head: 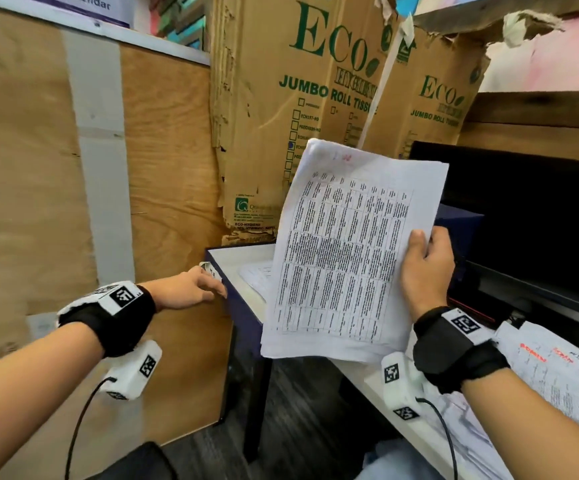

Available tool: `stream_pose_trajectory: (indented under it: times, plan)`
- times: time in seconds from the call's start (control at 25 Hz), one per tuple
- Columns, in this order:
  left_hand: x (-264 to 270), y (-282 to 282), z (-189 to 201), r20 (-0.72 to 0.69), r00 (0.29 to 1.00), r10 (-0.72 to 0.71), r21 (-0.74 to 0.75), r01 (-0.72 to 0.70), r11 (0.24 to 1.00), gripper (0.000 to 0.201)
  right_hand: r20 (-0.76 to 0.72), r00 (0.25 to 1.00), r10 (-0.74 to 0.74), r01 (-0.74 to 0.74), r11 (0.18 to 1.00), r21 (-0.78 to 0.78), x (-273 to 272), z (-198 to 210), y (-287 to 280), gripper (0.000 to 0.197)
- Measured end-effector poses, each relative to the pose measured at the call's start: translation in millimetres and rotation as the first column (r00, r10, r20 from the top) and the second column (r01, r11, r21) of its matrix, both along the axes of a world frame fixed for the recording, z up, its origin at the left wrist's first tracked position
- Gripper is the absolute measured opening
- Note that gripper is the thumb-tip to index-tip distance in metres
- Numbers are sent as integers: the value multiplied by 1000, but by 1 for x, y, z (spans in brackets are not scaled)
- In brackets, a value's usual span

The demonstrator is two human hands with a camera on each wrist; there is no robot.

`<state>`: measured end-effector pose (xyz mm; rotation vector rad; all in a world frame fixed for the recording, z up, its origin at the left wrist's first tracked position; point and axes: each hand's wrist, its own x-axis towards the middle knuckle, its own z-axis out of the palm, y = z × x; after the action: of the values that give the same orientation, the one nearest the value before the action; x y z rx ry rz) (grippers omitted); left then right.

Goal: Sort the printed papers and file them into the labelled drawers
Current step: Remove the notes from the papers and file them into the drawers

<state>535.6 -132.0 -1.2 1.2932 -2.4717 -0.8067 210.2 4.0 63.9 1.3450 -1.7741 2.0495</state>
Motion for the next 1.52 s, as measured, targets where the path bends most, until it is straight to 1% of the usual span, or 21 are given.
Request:
stream_pose_trajectory:
  times: [0.08, 0.16, 0.2, 0.24, 0.32, 0.36, 0.44, 0.56, 0.64, 0.68, 0.72, 0.8, 0.88, 0.96, 1.04, 1.12, 1.2, 1.28, 1.36, 1.44, 1.52]
  plan:
    - [19, 13, 10, 29, 999, -32, 78, 30, 996, 27, 23, 999, 27, -27, 999, -25, 23, 13, -13, 13]
    - [36, 26, 20, -53, 999, -5, 171, 14, 985, 20, 89, 995, 46, -41, 997, -59, 47, 27, -27, 20]
    - [44, 30, 24, -125, 992, 34, 214, -7, 977, 25, 132, 990, 52, -41, 996, -80, 57, 33, -34, 24]
    - [50, 35, 30, -216, 975, 59, 251, -3, 968, 40, 169, 984, 55, -40, 995, -95, 67, 39, -38, 26]
    - [60, 43, 42, -425, 900, 96, 345, 63, 937, 69, 259, 963, 78, -67, 996, -53, 86, 42, -48, 28]
    - [62, 47, 47, -514, 851, 106, 383, 118, 916, 74, 315, 941, 121, -122, 992, -15, 95, 38, -52, 29]
    - [61, 52, 53, -599, 788, 143, 421, 159, 893, 64, 432, 879, 202, -252, 966, 61, 111, 22, -59, 32]
    - [55, 50, 53, -635, 713, 298, 489, 72, 869, 54, 547, 778, 308, -509, 819, 263, 109, -12, -70, 32]
    - [53, 47, 52, -666, 602, 440, 580, 47, 813, 48, 614, 716, 332, -628, 691, 358, 111, -18, -54, 22]
    - [53, 46, 51, -673, 550, 495, 611, 35, 791, 45, 622, 716, 317, -645, 641, 417, 112, -19, -45, 24]
    - [54, 45, 50, -666, 524, 532, 631, 15, 775, 41, 591, 746, 306, -633, 602, 487, 111, -21, -39, 26]
    - [57, 47, 50, -625, 536, 567, 650, -44, 758, 37, 509, 813, 282, -573, 543, 614, 106, -23, -32, 29]
    - [62, 49, 52, -570, 570, 592, 661, -109, 742, 45, 448, 852, 272, -524, 471, 710, 100, -20, -30, 31]
    - [66, 51, 57, -547, 590, 594, 672, -115, 732, 56, 436, 857, 276, -515, 397, 760, 99, -15, -27, 24]
    - [63, 52, 62, -516, 632, 578, 668, -125, 734, 60, 453, 843, 291, -535, 358, 765, 98, -9, -24, 17]
    - [54, 52, 64, -457, 702, 546, 605, -204, 769, 42, 493, 819, 293, -571, 343, 746, 95, -7, -23, 26]
    - [41, 48, 63, -421, 722, 550, 543, -285, 790, 23, 540, 793, 283, -610, 339, 717, 89, -7, -23, 38]
    - [27, 41, 64, -418, 718, 557, 533, -302, 790, 20, 555, 786, 272, -618, 367, 695, 83, -8, -21, 44]
    - [11, 34, 67, -431, 704, 565, 560, -283, 779, 19, 509, 811, 288, -585, 411, 699, 77, -6, -18, 45]
    - [-7, 29, 70, -432, 687, 585, 593, -272, 758, 21, 384, 872, 306, -487, 447, 750, 71, -6, -19, 40]
    - [-26, 26, 72, -422, 686, 593, 598, -282, 751, 28, 137, 941, 310, -286, 508, 813, 67, -7, -21, 34]
